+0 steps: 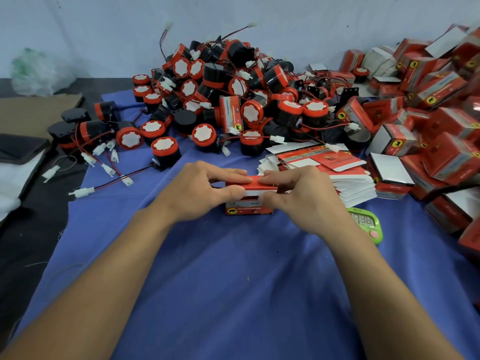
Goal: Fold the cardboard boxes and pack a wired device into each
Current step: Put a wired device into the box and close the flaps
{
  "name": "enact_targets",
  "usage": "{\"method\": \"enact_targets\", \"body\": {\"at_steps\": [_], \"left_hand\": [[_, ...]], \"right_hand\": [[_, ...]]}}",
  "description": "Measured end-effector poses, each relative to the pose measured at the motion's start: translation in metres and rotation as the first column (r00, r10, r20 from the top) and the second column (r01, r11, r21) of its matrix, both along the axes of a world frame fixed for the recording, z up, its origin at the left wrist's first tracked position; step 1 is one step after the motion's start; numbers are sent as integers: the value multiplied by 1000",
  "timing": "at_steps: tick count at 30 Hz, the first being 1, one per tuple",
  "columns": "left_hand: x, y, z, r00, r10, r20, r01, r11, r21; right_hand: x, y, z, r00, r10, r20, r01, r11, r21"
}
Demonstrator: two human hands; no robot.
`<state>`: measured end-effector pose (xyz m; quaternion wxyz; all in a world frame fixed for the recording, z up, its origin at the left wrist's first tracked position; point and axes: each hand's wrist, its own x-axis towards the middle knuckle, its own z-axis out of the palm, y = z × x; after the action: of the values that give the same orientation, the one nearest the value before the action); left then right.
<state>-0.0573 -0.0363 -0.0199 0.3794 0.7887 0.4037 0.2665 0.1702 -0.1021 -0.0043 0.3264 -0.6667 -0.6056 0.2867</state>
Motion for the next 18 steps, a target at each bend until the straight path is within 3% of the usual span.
{"method": "enact_targets", "body": {"at_steps": [6, 13, 15, 18], "left_hand": [[0, 3, -4, 993, 18, 113, -1, 990, -144], [1, 1, -9, 981, 7, 196, 26, 986, -165], [2, -1, -10, 962, 23, 270, 33, 979, -202], [3, -2, -12, 967, 24, 254, 21, 985, -173]], "right_hand": [[-2, -2, -1, 996, 45, -81, -48, 998, -32], [-10, -4, -7, 991, 20, 131, -45, 980, 192], [-11, -4, -7, 989, 26, 144, -56, 977, 206], [-10, -4, -5, 989, 36, 146, -63, 981, 185]]}}
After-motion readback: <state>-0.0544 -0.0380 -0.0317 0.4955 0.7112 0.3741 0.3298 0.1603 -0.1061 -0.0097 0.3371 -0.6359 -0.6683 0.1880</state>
